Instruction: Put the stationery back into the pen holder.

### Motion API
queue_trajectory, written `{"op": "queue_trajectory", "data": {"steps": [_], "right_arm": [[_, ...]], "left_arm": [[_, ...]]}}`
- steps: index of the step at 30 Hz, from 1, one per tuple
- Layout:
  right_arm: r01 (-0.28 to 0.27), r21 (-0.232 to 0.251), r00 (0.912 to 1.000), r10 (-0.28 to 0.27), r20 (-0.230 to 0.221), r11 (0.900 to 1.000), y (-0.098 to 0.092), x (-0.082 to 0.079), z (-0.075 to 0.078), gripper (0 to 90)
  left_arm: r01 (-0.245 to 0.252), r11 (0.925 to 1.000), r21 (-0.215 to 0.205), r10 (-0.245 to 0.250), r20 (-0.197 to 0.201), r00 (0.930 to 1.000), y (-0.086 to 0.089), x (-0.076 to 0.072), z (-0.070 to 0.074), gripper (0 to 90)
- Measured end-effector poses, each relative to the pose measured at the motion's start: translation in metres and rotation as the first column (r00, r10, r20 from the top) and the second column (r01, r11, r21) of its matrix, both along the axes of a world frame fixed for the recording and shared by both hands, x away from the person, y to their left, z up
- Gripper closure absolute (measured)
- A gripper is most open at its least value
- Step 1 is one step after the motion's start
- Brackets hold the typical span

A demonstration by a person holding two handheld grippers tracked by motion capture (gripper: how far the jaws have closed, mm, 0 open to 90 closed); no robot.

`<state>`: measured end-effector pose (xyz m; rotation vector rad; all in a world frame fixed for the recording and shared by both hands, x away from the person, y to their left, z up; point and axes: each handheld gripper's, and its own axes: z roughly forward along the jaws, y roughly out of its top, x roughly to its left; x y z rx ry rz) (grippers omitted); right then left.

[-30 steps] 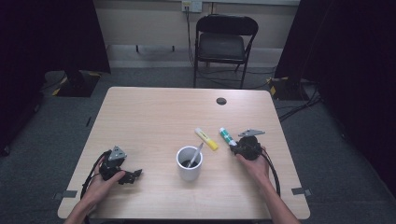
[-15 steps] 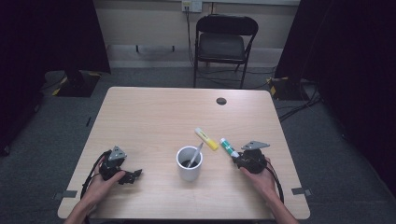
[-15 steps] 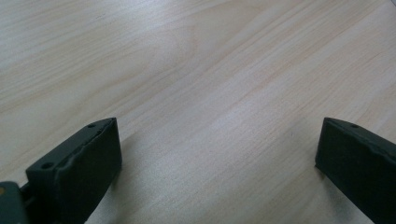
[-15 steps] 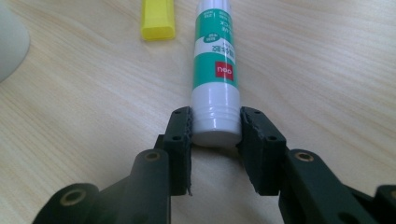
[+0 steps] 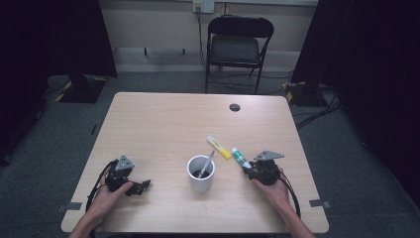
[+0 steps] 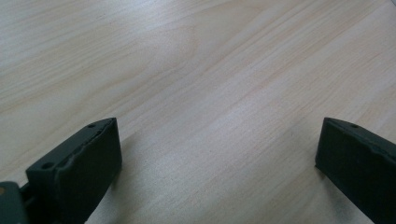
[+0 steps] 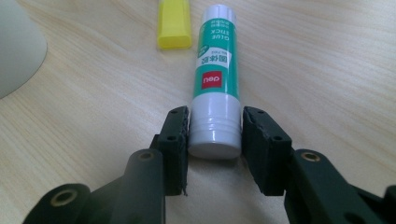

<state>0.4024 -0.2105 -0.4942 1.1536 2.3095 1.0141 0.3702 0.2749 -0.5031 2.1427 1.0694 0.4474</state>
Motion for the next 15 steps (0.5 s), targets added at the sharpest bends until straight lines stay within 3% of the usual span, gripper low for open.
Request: {"op": "queue_trajectory", "data": {"steps": [6, 10, 15], "right_arm": [[0.003, -0.001, 1.0000, -0.003, 0.006, 1.000, 0.0027, -0.0003, 0.0001, 65.2], [0.004, 0.003, 0.9999, -0.004, -0.016, 1.000, 0.0024, -0.0005, 0.0017, 65.2], [0.010, 0.031, 0.9997, -0.010, -0.023, 0.999, -0.0012, -0.0024, 0.0059, 65.2]], "left_arm": [[0.000, 1.0000, 0.000, 0.000, 0.000, 1.0000, 0.0000, 0.0000, 0.0000, 0.0], [0.000, 1.0000, 0.000, 0.000, 0.000, 1.0000, 0.0000, 0.0000, 0.0000, 0.0], [0.000, 1.0000, 0.000, 0.000, 0.000, 1.0000, 0.0000, 0.0000, 0.0000, 0.0]]}}
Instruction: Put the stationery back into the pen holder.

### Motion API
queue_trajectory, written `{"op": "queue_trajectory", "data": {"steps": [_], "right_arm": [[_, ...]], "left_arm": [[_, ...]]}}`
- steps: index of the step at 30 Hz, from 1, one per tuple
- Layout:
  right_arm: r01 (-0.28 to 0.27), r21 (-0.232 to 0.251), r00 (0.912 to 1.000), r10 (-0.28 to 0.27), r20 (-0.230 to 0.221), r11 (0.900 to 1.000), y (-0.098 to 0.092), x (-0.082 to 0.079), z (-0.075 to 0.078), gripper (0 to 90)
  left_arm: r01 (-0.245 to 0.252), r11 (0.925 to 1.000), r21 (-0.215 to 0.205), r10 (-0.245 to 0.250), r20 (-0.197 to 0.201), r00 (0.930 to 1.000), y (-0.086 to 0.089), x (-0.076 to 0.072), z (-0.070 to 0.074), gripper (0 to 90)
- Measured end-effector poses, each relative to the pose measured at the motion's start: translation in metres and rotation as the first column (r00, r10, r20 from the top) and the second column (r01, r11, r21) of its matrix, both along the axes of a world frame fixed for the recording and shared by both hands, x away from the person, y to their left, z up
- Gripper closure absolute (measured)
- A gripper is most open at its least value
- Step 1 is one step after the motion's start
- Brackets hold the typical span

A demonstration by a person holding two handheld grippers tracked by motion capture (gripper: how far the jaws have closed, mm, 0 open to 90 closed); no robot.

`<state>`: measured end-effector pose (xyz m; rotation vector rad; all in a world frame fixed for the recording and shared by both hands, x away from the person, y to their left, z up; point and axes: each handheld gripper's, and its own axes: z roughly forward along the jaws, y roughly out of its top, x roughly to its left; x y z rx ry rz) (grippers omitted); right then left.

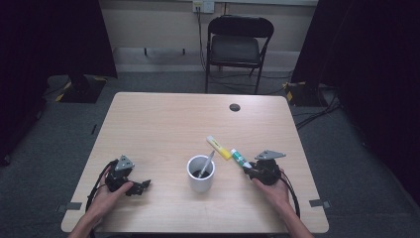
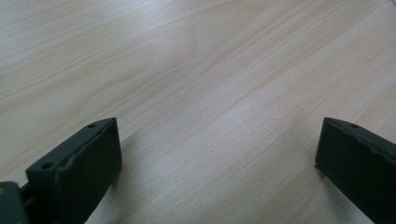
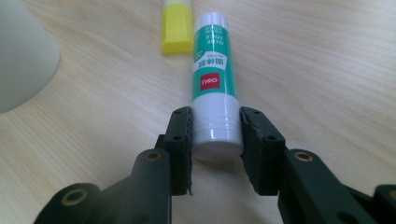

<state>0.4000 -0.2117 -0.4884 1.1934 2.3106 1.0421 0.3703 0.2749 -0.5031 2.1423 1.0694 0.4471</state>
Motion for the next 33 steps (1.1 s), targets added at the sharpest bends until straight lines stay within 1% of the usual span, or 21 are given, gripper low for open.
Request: {"op": "queue_trajectory", "data": {"steps": [2, 5, 8, 11, 17, 22, 29, 33], "right_arm": [[0.002, 0.010, 0.9999, -0.002, 0.013, 1.000, -0.002, -0.001, 0.003, 65.3], [0.008, 0.030, 0.9998, -0.008, 0.016, 1.000, -0.005, -0.003, 0.006, 65.3], [0.004, 0.041, 0.9991, -0.006, 0.041, 0.999, -0.006, -0.006, 0.011, 65.3], [0.005, 0.054, 0.9984, -0.008, 0.055, 0.999, -0.006, -0.008, 0.016, 65.3], [0.005, 0.087, 0.9972, -0.011, 0.074, 0.996, -0.007, -0.011, 0.022, 65.3], [-0.004, 0.115, 0.9953, -0.007, 0.097, 0.993, -0.006, -0.014, 0.029, 65.3], [-0.019, 0.138, 0.9923, 0.002, 0.124, 0.990, -0.004, -0.017, 0.037, 65.4], [-0.016, 0.157, 0.9908, -0.005, 0.135, 0.988, -0.005, -0.017, 0.041, 65.4]], "left_arm": [[0.000, 1.0000, 0.001, 0.000, 0.000, 1.0000, 0.000, 0.000, 0.000, 0.0], [0.000, 1.0000, 0.000, 0.000, 0.000, 1.0000, 0.000, 0.000, 0.000, 0.0], [0.000, 1.0000, 0.001, 0.000, 0.000, 1.0000, 0.000, 0.000, 0.000, 0.0], [-0.001, 1.0000, -0.002, 0.001, 0.000, 1.0000, 0.000, 0.000, 0.000, 0.0], [-0.001, 1.0000, -0.001, 0.001, 0.000, 1.0000, 0.000, 0.000, 0.000, 0.0], [0.000, 1.0000, 0.000, 0.000, 0.000, 1.0000, 0.000, 0.000, 0.000, 0.0], [0.000, 1.0000, 0.000, 0.000, 0.000, 1.0000, 0.000, 0.000, 0.000, 0.0], [0.000, 1.0000, 0.000, 0.000, 0.000, 1.0000, 0.000, 0.000, 0.000, 0.0]]}}
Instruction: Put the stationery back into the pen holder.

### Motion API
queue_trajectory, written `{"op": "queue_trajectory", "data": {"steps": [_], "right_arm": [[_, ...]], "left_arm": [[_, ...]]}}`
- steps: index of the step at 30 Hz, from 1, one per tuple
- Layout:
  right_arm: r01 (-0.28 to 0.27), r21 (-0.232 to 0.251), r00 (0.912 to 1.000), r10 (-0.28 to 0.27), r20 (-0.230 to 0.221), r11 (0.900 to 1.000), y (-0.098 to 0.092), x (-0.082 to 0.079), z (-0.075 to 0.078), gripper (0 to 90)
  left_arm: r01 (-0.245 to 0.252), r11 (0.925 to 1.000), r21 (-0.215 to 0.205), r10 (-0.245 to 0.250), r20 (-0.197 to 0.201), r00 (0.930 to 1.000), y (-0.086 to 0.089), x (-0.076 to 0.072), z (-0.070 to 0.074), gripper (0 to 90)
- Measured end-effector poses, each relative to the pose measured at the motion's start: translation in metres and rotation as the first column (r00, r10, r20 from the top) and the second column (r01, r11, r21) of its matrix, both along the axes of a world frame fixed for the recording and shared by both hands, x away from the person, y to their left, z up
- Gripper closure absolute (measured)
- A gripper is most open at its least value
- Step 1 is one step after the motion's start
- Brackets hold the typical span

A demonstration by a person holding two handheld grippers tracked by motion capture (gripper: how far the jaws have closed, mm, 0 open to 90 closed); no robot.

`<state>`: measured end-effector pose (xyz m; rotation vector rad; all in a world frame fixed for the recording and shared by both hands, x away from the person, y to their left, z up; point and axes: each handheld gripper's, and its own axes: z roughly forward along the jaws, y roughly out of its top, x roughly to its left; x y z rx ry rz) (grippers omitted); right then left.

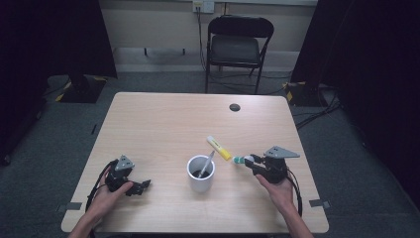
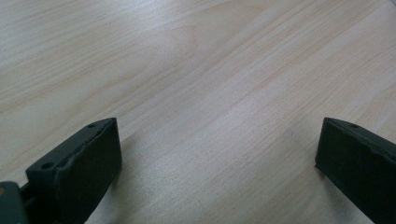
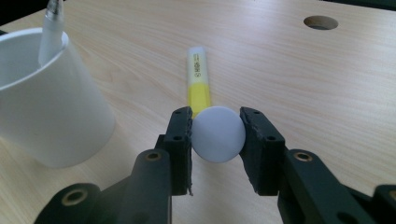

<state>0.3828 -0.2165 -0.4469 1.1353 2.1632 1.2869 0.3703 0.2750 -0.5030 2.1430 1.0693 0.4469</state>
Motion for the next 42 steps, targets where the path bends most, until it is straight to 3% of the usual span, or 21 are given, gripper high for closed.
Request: {"op": "queue_trajectory", "data": {"steps": [7, 22, 29, 42], "right_arm": [[0.020, 0.048, 0.9998, -0.020, 0.009, 0.999, -0.002, -0.002, 0.013, 65.5], [0.003, 0.112, 0.9987, -0.009, 0.051, 0.994, -0.007, -0.013, 0.040, 65.5], [-0.023, 0.139, 0.9980, 0.015, 0.061, 0.990, -0.003, -0.018, 0.054, 65.5], [-0.078, 0.169, 0.9914, 0.058, 0.117, 0.983, 0.002, -0.030, 0.086, 65.5]], "left_arm": [[-0.002, 1.0000, -0.002, 0.002, 0.000, 1.0000, 0.000, 0.000, 0.000, 0.0], [-0.002, 1.0000, -0.003, 0.002, 0.000, 1.0000, 0.000, 0.000, 0.000, 0.0], [-0.002, 1.0000, -0.002, 0.002, 0.000, 1.0000, 0.000, 0.000, 0.000, 0.0], [-0.001, 1.0000, -0.001, 0.001, 0.000, 1.0000, 0.000, 0.000, 0.000, 0.0]]}}
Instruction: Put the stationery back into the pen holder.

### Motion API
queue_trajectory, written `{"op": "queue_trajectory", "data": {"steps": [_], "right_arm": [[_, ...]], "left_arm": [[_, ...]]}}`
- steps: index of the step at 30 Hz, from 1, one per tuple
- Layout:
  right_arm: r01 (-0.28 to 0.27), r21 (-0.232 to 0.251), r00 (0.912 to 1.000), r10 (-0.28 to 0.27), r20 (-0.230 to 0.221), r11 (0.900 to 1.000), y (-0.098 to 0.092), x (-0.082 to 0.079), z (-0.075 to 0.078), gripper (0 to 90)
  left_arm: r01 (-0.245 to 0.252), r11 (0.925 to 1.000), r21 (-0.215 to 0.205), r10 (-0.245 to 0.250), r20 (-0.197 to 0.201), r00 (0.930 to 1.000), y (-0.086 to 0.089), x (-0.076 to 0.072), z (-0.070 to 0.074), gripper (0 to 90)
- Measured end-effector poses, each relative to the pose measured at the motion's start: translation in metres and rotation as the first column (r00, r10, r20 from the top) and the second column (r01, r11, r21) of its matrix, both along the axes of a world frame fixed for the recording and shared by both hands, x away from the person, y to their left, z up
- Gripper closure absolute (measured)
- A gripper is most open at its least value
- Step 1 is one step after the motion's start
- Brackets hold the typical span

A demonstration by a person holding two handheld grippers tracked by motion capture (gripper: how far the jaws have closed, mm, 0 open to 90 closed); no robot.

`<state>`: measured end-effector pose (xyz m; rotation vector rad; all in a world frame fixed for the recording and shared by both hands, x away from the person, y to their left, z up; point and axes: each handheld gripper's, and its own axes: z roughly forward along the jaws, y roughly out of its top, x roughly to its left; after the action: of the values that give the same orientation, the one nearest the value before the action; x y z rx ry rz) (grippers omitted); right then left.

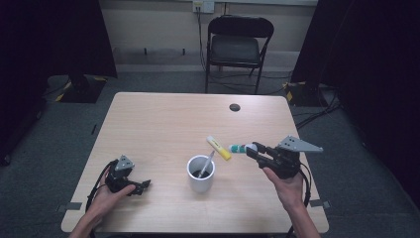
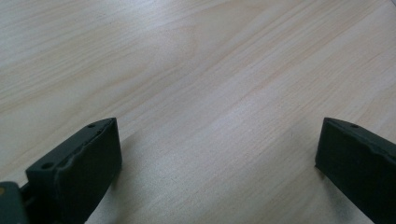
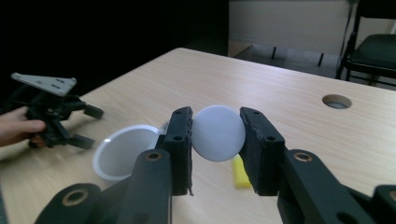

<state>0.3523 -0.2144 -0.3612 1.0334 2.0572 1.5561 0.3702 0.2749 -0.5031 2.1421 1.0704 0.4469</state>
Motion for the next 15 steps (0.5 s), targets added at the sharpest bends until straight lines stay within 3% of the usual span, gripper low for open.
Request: {"op": "queue_trajectory", "data": {"steps": [3, 15], "right_arm": [[-0.028, 0.036, 0.9996, 0.028, 0.003, 0.999, 0.000, -0.004, 0.008, 65.6], [-0.136, 0.022, 0.9906, 0.136, 0.009, 0.990, 0.028, -0.010, 0.011, 65.5]], "left_arm": [[0.000, 1.0000, 0.000, 0.000, 0.000, 1.0000, 0.000, 0.000, 0.000, 0.0], [0.000, 1.0000, 0.000, 0.000, 0.000, 1.0000, 0.000, 0.000, 0.000, 0.0]]}}
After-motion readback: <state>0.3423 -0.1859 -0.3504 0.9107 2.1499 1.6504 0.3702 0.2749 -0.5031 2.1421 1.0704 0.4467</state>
